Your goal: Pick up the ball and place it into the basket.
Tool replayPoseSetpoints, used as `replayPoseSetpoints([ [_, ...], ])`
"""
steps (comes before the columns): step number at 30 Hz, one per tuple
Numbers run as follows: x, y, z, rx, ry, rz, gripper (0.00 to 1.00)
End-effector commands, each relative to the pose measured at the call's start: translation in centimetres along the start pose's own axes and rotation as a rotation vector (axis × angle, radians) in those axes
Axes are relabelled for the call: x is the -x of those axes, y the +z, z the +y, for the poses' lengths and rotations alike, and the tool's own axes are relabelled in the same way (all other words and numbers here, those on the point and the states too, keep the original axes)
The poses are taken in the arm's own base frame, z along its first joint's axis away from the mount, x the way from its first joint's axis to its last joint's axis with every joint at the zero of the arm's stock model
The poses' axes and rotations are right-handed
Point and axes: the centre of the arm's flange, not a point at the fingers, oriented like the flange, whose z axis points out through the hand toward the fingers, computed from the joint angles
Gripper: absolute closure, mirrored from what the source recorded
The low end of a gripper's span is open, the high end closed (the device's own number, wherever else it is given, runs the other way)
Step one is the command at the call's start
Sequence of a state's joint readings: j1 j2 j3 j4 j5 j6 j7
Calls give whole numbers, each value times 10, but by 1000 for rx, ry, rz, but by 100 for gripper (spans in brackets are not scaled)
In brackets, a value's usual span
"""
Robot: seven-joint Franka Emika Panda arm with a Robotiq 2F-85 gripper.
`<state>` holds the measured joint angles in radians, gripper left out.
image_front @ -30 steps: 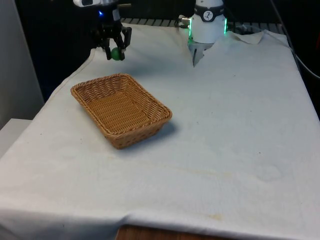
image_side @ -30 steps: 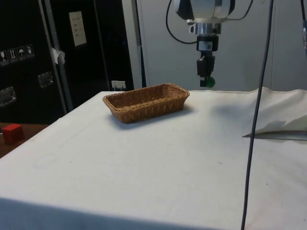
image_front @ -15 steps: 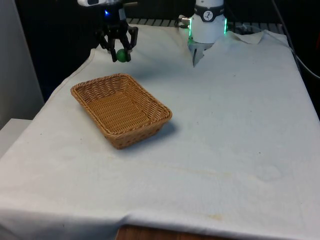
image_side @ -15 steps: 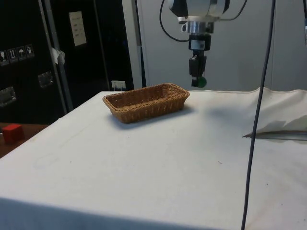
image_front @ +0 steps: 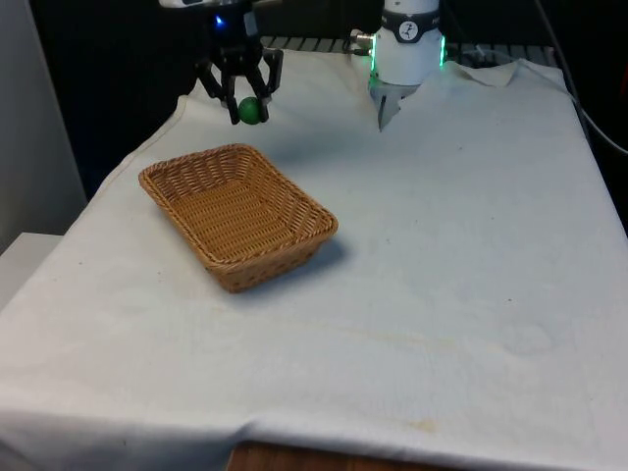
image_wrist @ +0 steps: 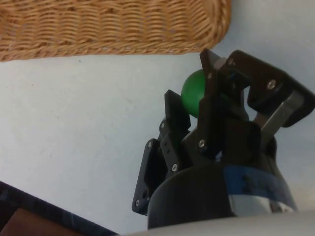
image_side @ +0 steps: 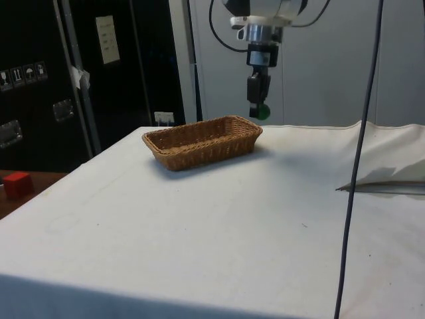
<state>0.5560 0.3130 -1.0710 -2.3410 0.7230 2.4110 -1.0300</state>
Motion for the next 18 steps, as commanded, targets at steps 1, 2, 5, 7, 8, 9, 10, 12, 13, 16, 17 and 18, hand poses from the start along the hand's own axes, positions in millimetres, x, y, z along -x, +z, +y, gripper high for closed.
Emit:
replayPoseSetpoints([
  [1, -6, -9, -1, -1, -1, -6, 100],
  [2, -12, -10, -5, -11, -6, -2, 100],
  [5, -13, -7, -6, -15, -9, 13, 100],
  [7, -24, -14, -10, -31, -14, 9, 100],
  [8, -30, -17, -13, -42, -17, 12, 100],
  [9, -33, -18, -14, -49, -18, 14, 100],
  [10, -36, -20, -15, -54, -20, 16, 100],
  [12, -42, -21, -18, -61, -22, 18, 100],
  [13, -39, -22, -16, -55, -24, 23, 100],
  [16, -50, -21, -22, -70, -24, 19, 100],
  [17, -56, -20, -25, -72, -26, 18, 100],
  [18, -59, -20, -26, -73, -26, 19, 100],
])
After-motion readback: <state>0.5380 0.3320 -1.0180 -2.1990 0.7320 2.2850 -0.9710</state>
